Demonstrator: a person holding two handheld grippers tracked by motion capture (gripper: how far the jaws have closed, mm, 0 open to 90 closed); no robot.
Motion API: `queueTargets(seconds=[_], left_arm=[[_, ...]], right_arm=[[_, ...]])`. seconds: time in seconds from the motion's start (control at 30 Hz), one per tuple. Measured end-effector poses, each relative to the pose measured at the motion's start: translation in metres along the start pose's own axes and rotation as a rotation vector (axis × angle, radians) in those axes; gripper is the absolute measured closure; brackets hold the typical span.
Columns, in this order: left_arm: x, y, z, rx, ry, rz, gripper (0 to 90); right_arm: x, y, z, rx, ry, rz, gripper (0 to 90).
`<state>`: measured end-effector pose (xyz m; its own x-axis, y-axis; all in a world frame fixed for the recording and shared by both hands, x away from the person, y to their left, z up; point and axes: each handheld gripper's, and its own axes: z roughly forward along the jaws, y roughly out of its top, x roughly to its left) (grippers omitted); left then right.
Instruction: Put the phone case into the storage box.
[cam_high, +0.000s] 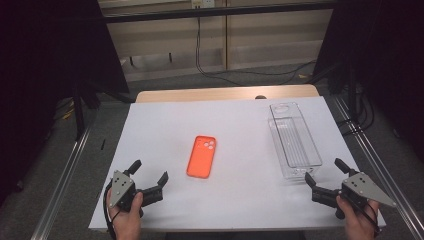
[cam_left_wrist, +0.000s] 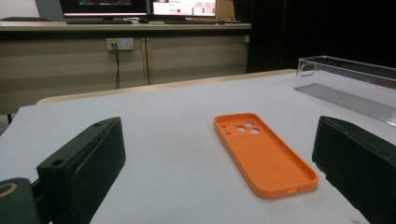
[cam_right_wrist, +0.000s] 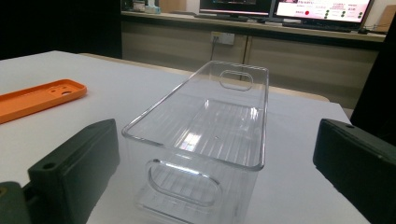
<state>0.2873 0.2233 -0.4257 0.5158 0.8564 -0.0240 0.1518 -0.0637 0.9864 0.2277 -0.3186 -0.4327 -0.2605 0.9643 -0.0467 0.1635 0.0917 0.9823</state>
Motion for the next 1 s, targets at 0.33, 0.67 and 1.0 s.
queueTargets(seconds=[0.33,0.67,1.0], left_arm=[[-0.003,0.0,0.001,0.012,-0.004,-0.005,2.4],[-0.011,0.004,0.008,0.031,-0.056,0.001,1.6],[-0.017,0.006,0.019,0.074,-0.103,0.015,1.3]], right_arm=[[-0.001,-0.001,0.001,0.005,0.007,0.011,0.0],[-0.003,-0.002,0.002,0.009,0.008,0.016,0.0],[-0.002,-0.002,0.004,0.011,0.018,0.017,0.0]])
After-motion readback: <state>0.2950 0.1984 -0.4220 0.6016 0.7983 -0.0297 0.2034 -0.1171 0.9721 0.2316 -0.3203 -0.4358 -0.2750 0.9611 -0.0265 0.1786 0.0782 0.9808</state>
